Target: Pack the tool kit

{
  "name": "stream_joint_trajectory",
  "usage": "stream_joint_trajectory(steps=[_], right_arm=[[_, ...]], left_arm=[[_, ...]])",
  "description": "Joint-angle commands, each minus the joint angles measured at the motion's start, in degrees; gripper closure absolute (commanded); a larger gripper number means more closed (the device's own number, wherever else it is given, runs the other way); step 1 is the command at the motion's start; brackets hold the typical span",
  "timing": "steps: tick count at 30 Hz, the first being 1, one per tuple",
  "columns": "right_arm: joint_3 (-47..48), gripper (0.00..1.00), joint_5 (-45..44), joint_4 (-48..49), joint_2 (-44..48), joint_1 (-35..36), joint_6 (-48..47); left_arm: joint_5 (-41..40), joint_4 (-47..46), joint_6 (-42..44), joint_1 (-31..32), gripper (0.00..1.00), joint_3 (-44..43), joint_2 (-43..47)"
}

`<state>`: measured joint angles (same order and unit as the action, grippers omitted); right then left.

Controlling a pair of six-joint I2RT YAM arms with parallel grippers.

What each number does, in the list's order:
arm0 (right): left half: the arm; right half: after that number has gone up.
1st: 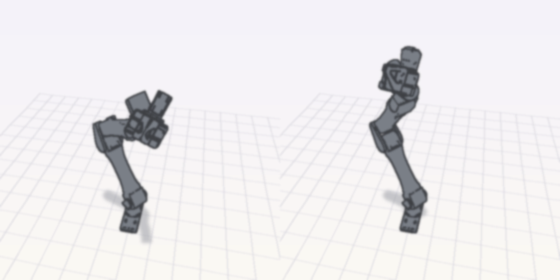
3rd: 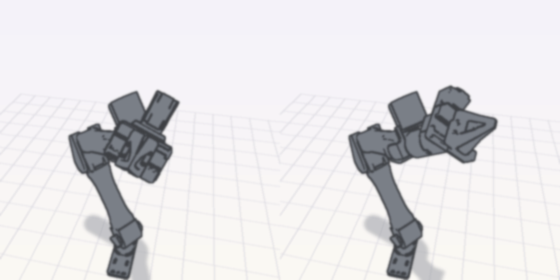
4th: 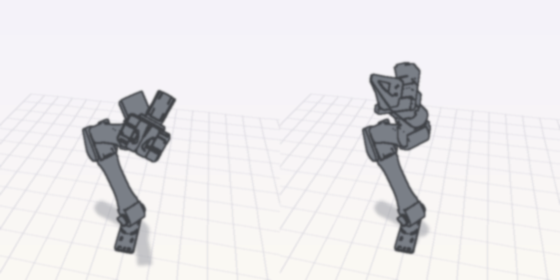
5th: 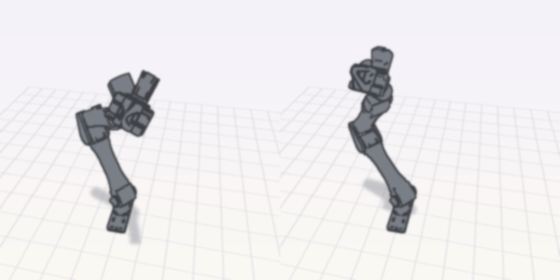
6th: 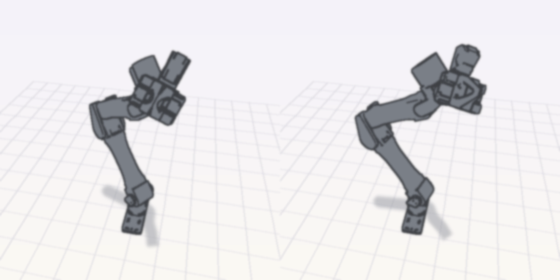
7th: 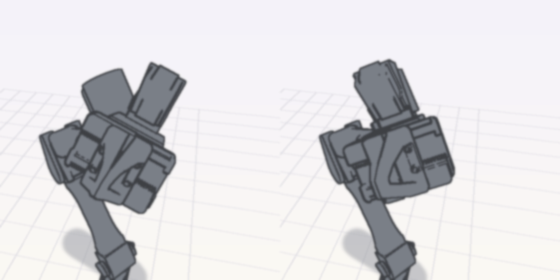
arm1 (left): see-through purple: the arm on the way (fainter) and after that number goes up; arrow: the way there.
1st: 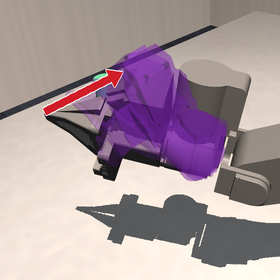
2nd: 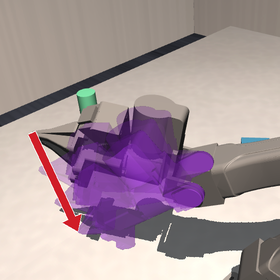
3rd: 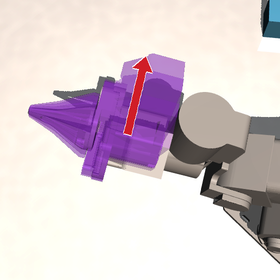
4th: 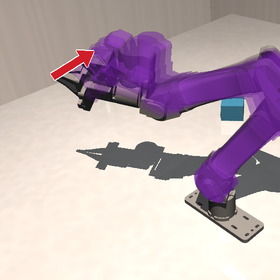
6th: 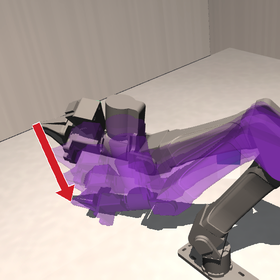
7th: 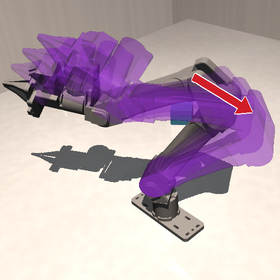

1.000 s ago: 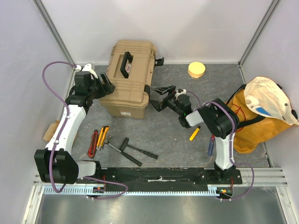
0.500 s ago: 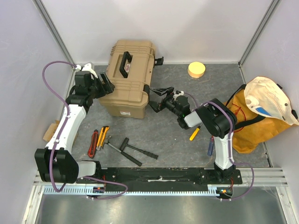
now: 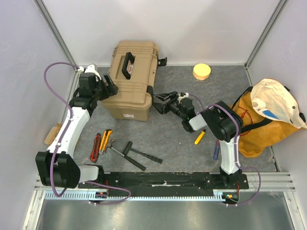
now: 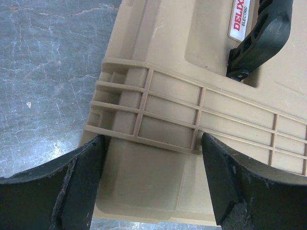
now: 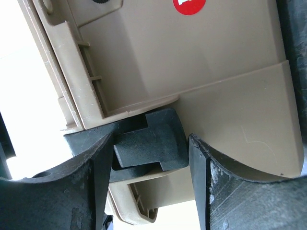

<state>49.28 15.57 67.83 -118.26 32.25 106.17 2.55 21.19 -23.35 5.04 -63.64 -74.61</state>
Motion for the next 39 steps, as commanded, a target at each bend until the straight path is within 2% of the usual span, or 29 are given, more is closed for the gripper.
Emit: stream_joint_trajectory(steps=[1,5,14,20,28,34,36,39], right_arm=[[3.46,0.56,5.17,31.49,4.35,2.73,-0.26],[2.32,0.65,5.34,28.77,6.28,2.29,-1.84],[0.21,0.76,5.96,20.33,10.59,1.15,-6.93],[0.73,0.77,7.45,3.57,16.03,0.62,-16.50],[4.24,0.74,6.58,-21.92,23.15,0.62,-33.29],[7.14,0.69,3.24,-34.15,26.67,0.62,-41.38],[8.55,0.63,1.92,-38.46,27.99,0.71,-44.72],[10.22,0.48,-0.63,-44.70,29.57,0.71,-49.47]], left_arm=[[0.80,11.33,1.56,5.68,0.17,4.31,-5.37],[-2.36,12.29,1.56,7.26,0.17,4.31,-6.42],[-6.85,14.58,2.08,10.52,0.17,3.61,-9.50],[-7.73,14.76,1.56,10.87,0.17,3.78,-9.77],[-9.22,15.81,0.77,10.96,0.18,2.38,-9.24],[-8.17,16.08,0.33,10.96,0.19,0.36,-8.89],[-7.73,16.25,0.24,10.96,0.19,-0.52,-8.71],[-7.38,16.60,0.24,10.96,0.19,-2.01,-8.54]])
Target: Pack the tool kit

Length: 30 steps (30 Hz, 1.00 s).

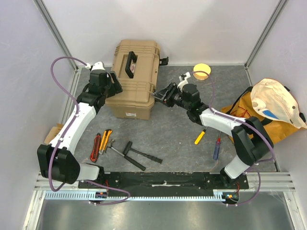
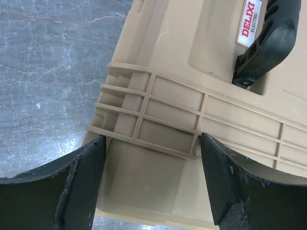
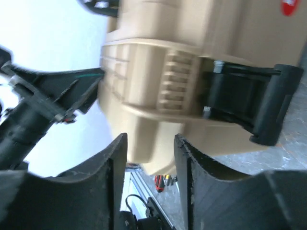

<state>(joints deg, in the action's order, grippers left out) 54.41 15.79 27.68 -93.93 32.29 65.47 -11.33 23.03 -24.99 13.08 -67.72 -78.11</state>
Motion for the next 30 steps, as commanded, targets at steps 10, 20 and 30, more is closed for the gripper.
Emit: stream_joint_trajectory(steps=[10,20,30], right_arm=[[6.23,0.31,-6.03,-10.44,7.79,0.75,-14.40],[9.13,0.25,-13.85,-19.50,11.92,0.75,-20.38],[10.10,0.13,-19.30,-24.16,13.77,0.67,-26.44]], left_arm=[[7.20,16.26,2.40,3.00,0.19,-3.64,-3.99],[10.10,13.63,7.23,3.00,0.17,-14.01,-1.70],[10.98,4.32,12.42,2.91,0.14,-19.98,-7.05]])
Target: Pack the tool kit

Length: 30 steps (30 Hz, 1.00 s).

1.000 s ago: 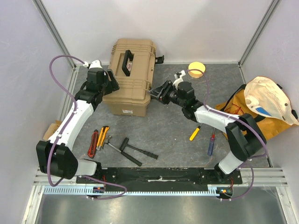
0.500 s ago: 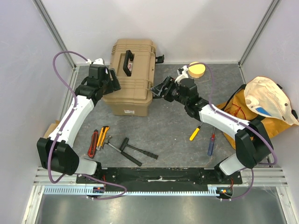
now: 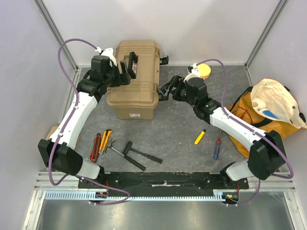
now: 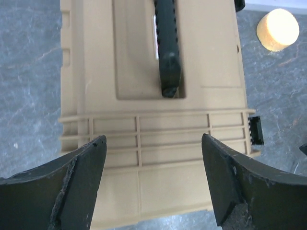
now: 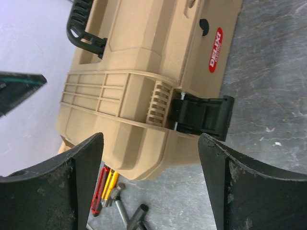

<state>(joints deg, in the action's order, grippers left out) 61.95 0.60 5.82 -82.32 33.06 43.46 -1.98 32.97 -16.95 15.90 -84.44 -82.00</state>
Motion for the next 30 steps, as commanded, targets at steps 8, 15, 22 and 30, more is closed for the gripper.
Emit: stream_joint_trajectory(steps=[8,15,22,30], right_arm=[[4.31,0.13,-7.89,-5.47,1.91,-0.01,-8.13],[6.60,0.14,-10.53,-5.74,-0.20,-0.10,-10.15],[7.48,0.14,-13.78,-5.74,-2.84,-0.28,-9.63],[7.74,0.14,-14.14,-5.74,-4.77,-2.29,-8.22]], left_arm=[[4.87,-9.59,4.56,0.10,0.14,-9.33,-12.91],[5.84,-9.59,3.77,0.09,0.23,-15.04,-19.51],[5.93,-8.46,4.47,0.01,0.54,-19.61,-22.50],[5.93,-1.95,2.19,0.01,0.98,-30.59,-24.62]])
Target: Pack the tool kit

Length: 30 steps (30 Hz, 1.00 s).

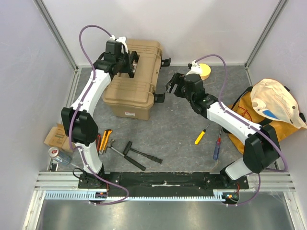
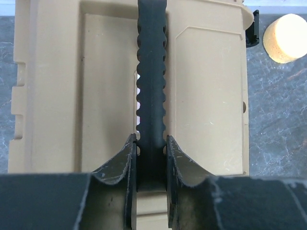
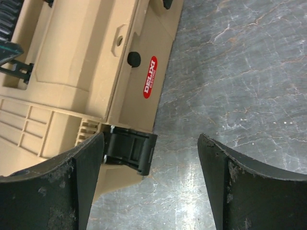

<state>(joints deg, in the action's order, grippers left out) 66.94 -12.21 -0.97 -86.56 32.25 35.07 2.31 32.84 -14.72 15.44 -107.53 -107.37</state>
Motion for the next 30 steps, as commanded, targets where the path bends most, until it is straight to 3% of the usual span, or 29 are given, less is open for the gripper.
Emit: stream_joint_trajectory(steps=[1,12,18,30], right_arm=[[2.85,0.14,-0.98,1.15,-0.62,-1.92,0.00],[5.92,0.14,9.12,2.03,-7.03,-3.07,0.18],[10.84,0.14,15.89,2.64,-12.57,-2.72,-2.11],[16.55,0.15,17.83,1.15,-18.72,-0.08,-5.71]], left_arm=[[1.65,-1.73,-0.57,0.47,0.98,-8.31,1.11],[0.07,0.91,-4.00,-0.15,0.98,-16.84,2.96],[0.51,1.17,-5.49,-1.20,0.98,-15.88,4.01],[2.79,1.35,-7.78,-3.57,0.98,-15.35,5.24]])
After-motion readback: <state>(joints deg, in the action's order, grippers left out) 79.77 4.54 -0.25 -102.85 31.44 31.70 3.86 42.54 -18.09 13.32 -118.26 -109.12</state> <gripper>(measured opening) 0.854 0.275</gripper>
